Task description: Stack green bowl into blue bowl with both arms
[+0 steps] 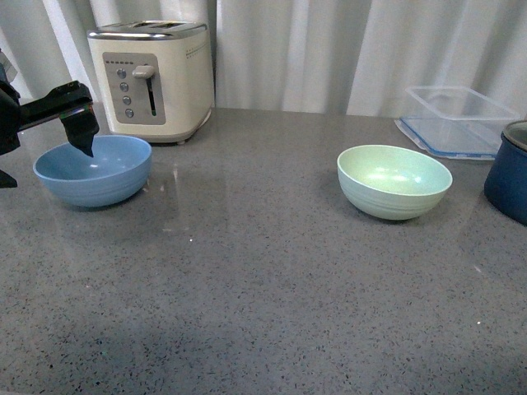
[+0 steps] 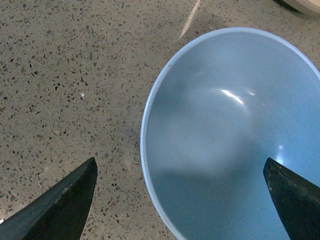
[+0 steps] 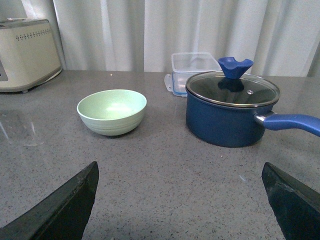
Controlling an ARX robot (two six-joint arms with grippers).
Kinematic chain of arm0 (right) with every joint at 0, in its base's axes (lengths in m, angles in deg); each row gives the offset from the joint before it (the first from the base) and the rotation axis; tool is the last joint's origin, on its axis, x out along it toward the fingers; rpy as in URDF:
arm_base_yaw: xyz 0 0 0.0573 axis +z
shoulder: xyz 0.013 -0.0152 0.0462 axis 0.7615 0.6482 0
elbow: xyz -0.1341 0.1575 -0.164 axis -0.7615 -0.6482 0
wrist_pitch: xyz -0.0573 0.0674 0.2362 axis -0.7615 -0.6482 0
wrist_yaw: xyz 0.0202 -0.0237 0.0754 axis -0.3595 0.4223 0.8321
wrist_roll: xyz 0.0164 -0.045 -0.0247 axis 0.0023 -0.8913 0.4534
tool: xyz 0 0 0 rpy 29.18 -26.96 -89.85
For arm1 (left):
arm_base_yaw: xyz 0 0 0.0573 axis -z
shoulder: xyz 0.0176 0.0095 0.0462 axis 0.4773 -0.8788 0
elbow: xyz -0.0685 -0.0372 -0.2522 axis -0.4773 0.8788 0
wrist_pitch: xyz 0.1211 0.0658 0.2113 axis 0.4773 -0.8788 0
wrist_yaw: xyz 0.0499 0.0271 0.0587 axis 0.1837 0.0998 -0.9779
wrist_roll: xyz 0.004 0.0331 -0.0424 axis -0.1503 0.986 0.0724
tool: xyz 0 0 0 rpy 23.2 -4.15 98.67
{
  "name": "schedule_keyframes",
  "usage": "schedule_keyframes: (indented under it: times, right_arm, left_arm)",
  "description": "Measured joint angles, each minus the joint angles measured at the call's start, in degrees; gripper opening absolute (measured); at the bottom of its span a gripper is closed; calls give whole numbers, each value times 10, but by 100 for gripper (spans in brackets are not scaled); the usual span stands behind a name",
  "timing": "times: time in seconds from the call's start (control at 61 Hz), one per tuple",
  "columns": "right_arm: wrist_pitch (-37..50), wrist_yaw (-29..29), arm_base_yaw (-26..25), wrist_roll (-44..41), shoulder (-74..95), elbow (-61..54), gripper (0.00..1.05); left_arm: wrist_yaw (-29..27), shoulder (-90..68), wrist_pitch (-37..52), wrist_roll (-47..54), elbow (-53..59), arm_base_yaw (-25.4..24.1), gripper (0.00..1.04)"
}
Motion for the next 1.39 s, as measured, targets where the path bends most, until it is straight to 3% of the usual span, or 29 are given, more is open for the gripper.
schedule_keyframes:
  times: [0.098,0.213,0.656,0.934,1.393]
  right_arm:
    - [0,0,0,0,0,0,95]
    - [0,0,0,0,0,0,95]
    - [0,0,0,0,0,0,95]
    - [0,0,0,0,0,0,95]
    - [0,0,0,0,0,0,95]
  left_arm:
    - [-11,-25,-2,0,-21,-3,98]
    - [-12,-45,-12,0,-40,-3,72]
    - [10,-53,-29,-9,-55,-4,3]
    - [31,2,-23,-16,-32,7,4]
    - [-10,7,-27,-20,-92,146,4]
